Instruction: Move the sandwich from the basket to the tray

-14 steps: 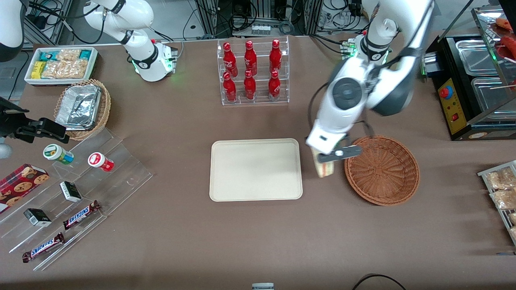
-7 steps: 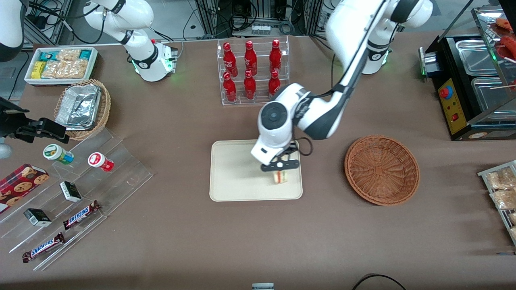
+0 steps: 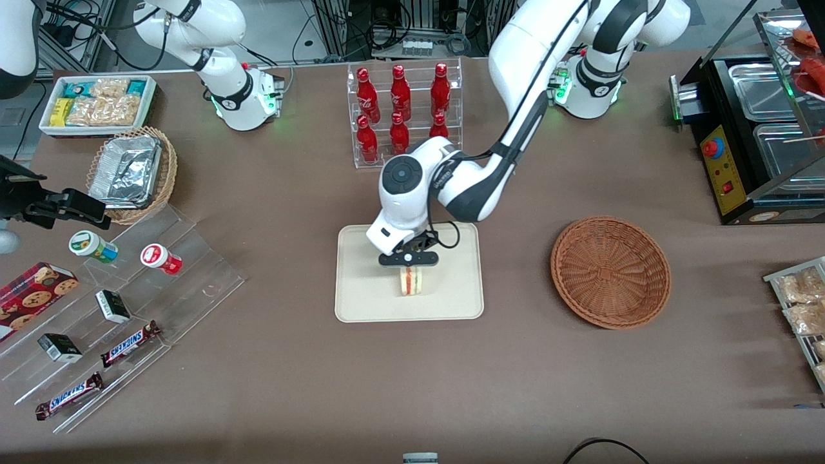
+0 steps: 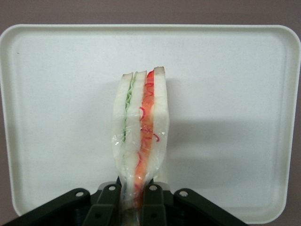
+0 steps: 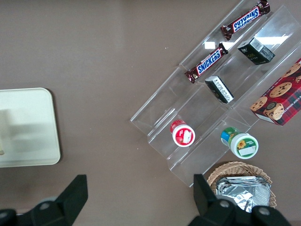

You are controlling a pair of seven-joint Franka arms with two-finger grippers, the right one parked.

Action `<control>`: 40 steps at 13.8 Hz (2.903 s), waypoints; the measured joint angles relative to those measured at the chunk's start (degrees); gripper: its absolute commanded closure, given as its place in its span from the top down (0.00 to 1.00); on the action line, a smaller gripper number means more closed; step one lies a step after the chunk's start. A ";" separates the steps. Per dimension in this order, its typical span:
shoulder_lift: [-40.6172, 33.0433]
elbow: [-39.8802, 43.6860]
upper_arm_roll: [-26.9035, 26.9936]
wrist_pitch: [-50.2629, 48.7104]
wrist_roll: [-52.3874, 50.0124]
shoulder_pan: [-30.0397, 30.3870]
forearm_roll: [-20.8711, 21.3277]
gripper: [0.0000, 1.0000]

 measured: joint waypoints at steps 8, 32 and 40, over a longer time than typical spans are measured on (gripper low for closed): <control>3.66 2.36 0.22 0.19 -1.25 -0.48 3.41 0.99; -31.58 -1.42 1.69 -38.98 19.56 27.60 -2.15 1.00; -42.30 -10.09 1.75 -44.16 45.04 40.96 -2.46 1.00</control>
